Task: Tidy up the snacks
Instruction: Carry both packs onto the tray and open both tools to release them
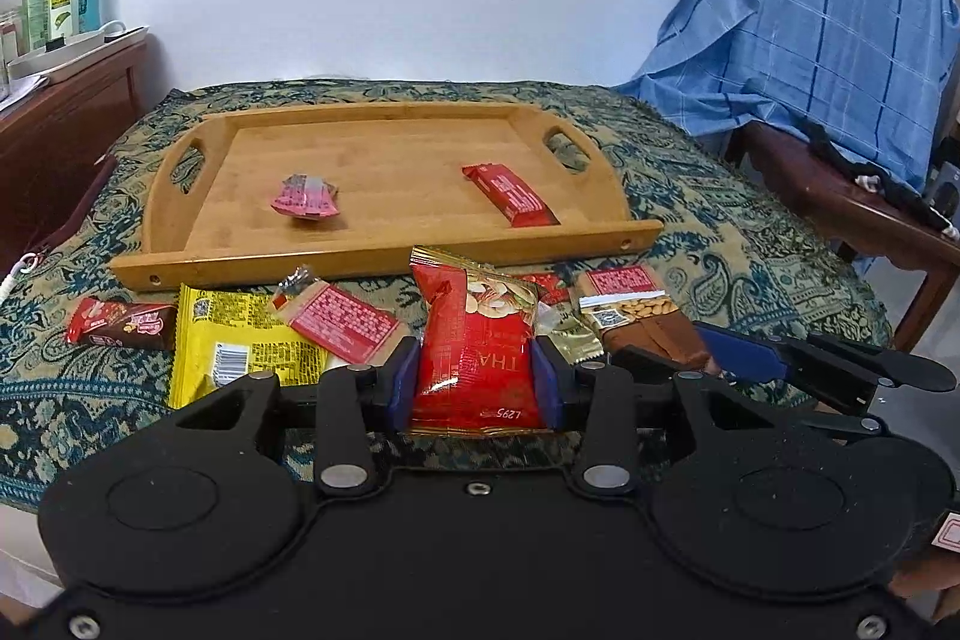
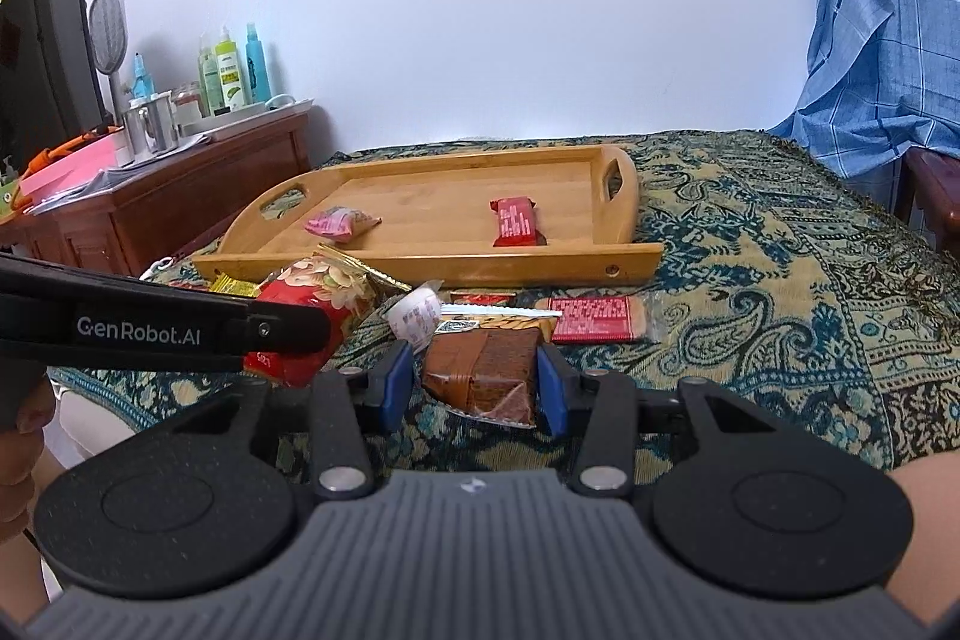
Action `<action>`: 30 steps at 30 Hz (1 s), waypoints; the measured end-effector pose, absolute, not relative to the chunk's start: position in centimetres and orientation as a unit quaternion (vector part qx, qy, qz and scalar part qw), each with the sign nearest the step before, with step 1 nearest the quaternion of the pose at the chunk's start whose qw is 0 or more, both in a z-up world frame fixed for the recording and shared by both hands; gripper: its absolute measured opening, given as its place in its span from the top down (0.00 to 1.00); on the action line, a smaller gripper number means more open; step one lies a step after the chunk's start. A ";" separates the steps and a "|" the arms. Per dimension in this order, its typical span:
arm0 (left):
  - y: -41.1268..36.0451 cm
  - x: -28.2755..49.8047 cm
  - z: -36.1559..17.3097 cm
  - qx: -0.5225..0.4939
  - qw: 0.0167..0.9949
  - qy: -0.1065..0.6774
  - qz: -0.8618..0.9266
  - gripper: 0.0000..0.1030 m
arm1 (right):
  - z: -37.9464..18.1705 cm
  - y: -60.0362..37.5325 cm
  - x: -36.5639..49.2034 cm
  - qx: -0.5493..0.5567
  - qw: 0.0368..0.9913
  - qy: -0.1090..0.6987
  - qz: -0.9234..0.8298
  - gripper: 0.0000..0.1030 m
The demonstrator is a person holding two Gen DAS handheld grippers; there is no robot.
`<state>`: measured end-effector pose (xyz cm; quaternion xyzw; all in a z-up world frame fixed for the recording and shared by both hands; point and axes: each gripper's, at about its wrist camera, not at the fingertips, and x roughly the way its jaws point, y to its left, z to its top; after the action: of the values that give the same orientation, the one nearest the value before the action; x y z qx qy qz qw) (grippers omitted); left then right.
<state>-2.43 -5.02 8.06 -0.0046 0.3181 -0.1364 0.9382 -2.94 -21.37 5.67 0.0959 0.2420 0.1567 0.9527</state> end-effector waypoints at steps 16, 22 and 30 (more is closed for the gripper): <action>-4.3 0.6 9.3 -0.018 0.945 0.309 -0.104 0.63 | 7.1 -21.3 -0.3 0.089 0.960 0.219 0.150 0.53; -4.0 2.1 9.9 -0.016 0.949 0.301 -0.095 0.63 | 7.8 -21.2 1.1 0.088 0.962 0.209 0.150 0.53; -3.4 5.1 10.9 -0.019 0.954 0.287 -0.089 0.63 | 8.9 -21.3 4.0 0.087 0.967 0.188 0.147 0.53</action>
<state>5.07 -3.43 10.95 -0.0193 0.2869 -0.0892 0.9536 4.03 -21.35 8.92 0.0869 0.1882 0.1469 0.9672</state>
